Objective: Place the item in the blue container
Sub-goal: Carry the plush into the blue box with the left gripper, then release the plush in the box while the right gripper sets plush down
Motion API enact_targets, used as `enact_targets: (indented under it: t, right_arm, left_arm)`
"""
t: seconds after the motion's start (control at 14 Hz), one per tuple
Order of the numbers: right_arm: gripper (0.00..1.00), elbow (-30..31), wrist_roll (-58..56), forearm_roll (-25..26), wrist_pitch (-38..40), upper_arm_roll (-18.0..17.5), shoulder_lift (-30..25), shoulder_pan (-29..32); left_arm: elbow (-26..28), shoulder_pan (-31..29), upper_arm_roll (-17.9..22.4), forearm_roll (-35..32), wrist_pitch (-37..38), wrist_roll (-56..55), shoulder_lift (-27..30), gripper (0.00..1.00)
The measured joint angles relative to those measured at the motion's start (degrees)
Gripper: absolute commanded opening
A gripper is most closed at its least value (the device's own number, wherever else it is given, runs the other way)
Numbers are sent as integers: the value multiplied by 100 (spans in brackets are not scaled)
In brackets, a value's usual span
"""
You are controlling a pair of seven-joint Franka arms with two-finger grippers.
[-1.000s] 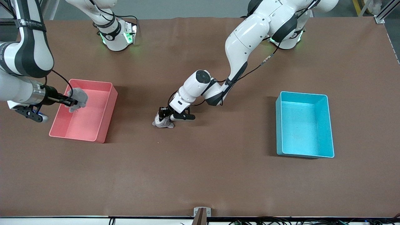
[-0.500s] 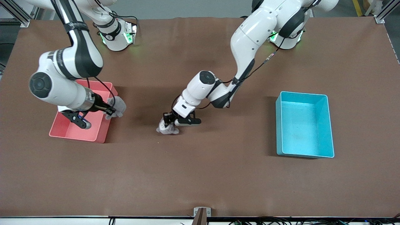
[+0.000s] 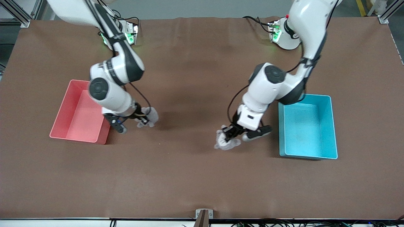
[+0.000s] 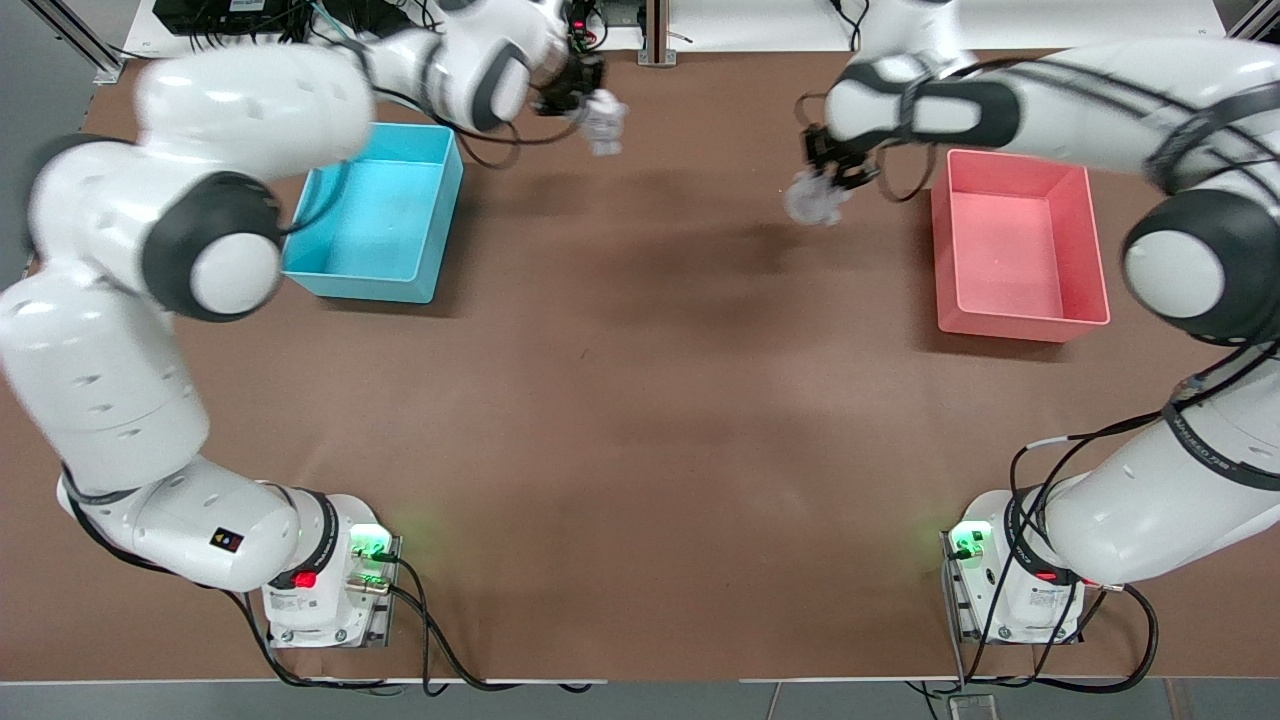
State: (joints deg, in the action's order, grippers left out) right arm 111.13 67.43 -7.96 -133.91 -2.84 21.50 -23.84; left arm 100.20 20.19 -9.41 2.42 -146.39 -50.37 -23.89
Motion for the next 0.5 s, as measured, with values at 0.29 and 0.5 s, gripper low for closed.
enact_targets:
  t: [0.29,0.5]
  right_arm:
    - [0,-720,1444,14,-279,14,886,-846]
    - [1,-1417,2271,82,-273,25,1440,-1185]
  left_arm:
    - [225,-1161,14,0,1896,1679,664,2]
    - [489,-1929,27,-97,2132,2714,548,9]
